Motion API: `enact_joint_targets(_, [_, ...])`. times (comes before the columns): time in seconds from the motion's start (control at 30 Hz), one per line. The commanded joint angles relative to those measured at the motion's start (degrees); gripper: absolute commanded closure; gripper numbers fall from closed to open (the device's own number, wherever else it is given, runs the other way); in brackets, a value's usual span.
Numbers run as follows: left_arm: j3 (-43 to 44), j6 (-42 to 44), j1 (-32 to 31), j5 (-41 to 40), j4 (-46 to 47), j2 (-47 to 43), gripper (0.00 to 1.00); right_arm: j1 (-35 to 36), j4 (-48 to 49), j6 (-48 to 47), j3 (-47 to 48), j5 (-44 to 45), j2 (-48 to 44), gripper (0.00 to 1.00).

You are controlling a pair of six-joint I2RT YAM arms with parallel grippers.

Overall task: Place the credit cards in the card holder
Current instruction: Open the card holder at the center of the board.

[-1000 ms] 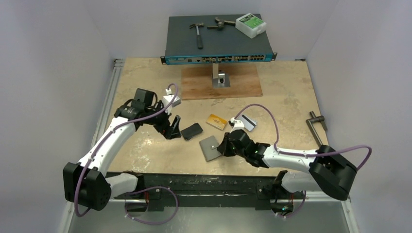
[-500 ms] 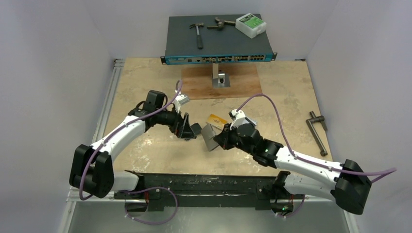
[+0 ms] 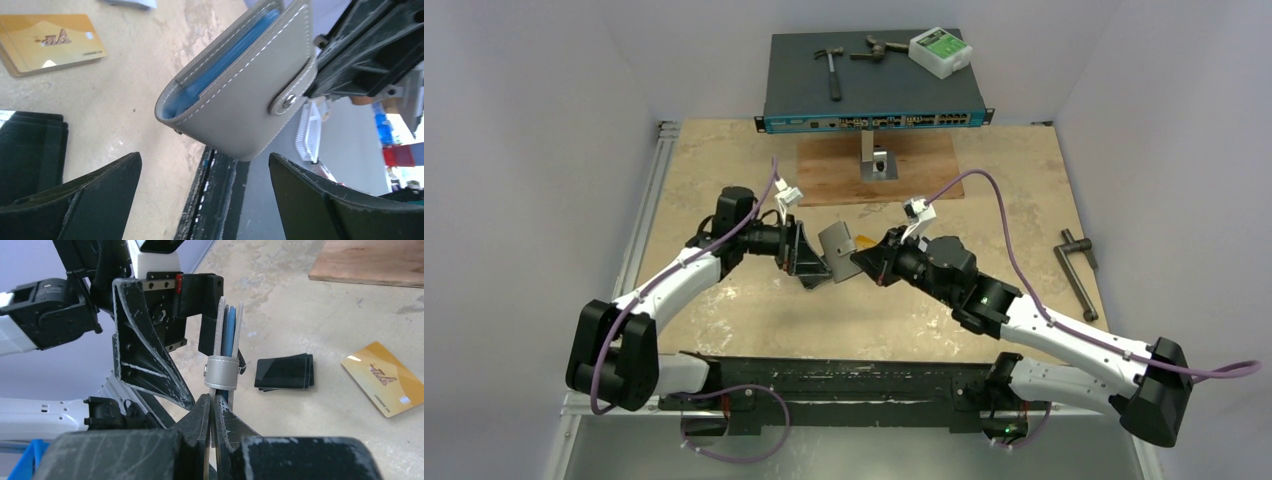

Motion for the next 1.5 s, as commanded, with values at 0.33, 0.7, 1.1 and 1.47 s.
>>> enact_joint_targets(0.33, [-7.8, -42.1, 4.0, 9.3, 52.2, -1.9, 0.00, 0.3, 18.9, 7.9, 0.6, -1.6, 3.3, 1.00])
enact_joint_targets(0.7, [-8.1, -52.2, 6.8, 10.1, 64.3, -3.7, 0.33, 0.3, 19.6, 7.6, -0.3, 1.7, 4.6, 1.00])
enact_joint_targets(1.1, [-7.3, -52.1, 7.9, 8.9, 64.9, -4.2, 0.68, 0.3, 18.6, 7.9, -0.6, 0.5, 6.0, 1.00])
enact_joint_targets(1.47, [3.3, -15.7, 7.6, -3.7, 6.8, -5.4, 1.00, 1.0, -4.9, -0.1, 9.9, 13.0, 5.6, 0.36])
